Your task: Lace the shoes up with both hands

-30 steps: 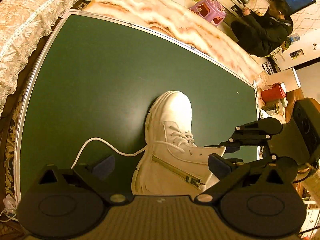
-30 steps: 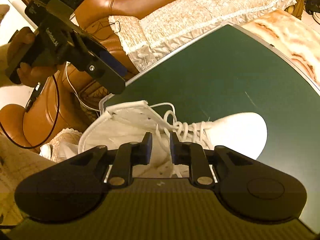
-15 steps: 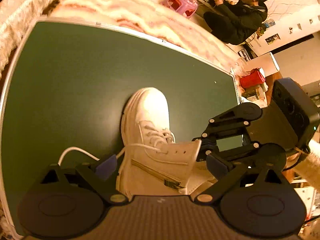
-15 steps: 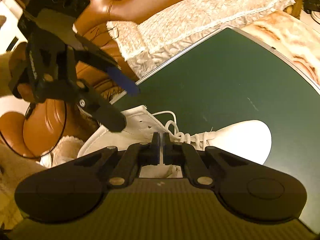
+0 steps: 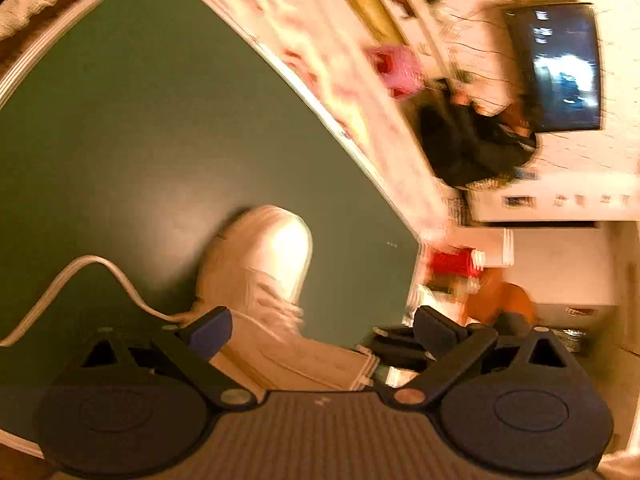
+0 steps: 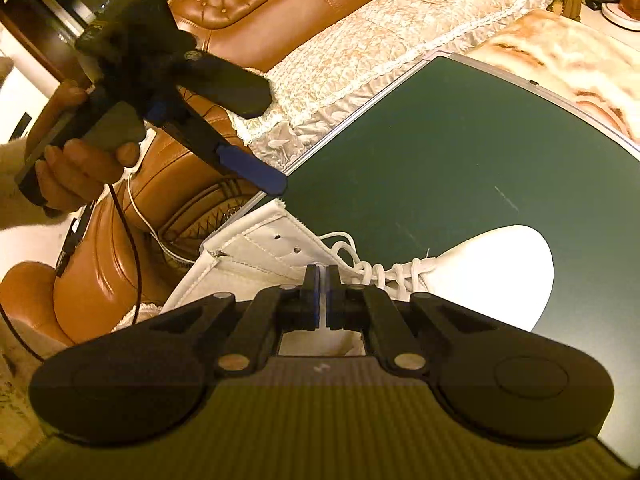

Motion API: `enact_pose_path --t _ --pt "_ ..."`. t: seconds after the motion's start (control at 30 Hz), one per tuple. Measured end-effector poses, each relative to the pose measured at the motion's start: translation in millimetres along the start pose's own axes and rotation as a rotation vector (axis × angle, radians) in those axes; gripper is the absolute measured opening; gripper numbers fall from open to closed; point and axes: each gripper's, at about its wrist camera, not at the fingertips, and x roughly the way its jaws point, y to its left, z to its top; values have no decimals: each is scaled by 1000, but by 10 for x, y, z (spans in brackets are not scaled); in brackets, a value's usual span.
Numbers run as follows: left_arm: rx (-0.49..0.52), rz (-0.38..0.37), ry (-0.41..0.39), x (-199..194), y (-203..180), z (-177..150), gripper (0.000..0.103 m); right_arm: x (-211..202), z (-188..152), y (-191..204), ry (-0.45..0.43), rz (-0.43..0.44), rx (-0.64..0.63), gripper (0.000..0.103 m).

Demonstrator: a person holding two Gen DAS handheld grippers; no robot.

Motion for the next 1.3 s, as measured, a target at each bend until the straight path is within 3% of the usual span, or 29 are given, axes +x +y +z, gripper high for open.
enact_pose_path --t 0.07,0.1,0.23,0.4,0.57,0.63,0.7,0.87,1.0,1.1,1.3 --pt "1 81 10 88 39 -9 71 1 -7 -4 -6 1 8 4" --pt "-13 87 28 138 67 -25 56 1 -12 -5 -9 2 12 4" --pt "-56 62 85 292 132 -113 53 -9 -31 -12 -18 5 28 4" --pt "-94 48 74 367 158 -172 54 -11 -39 3 -25 5 42 4" --pt "-176 16 59 457 220 -215 36 -8 -56 -7 -32 12 68 4" --pt "-204 17 36 464 244 -251 16 -12 -67 -12 -37 12 80 4" --pt "-232 14 7 468 273 -289 10 -13 -71 -14 -43 11 92 5" --pt "-142 83 -51 419 75 -341 4 -22 -88 10 -55 -11 116 8" --pt "-9 169 -84 315 -181 -365 1 -130 -83 47 -97 -75 122 21" --pt "68 218 -96 295 -322 -387 1 -179 -44 224 -88 -108 -22 27" --pt "120 215 -75 241 -363 -347 0 -36 -77 721 -22 -249 -616 27"
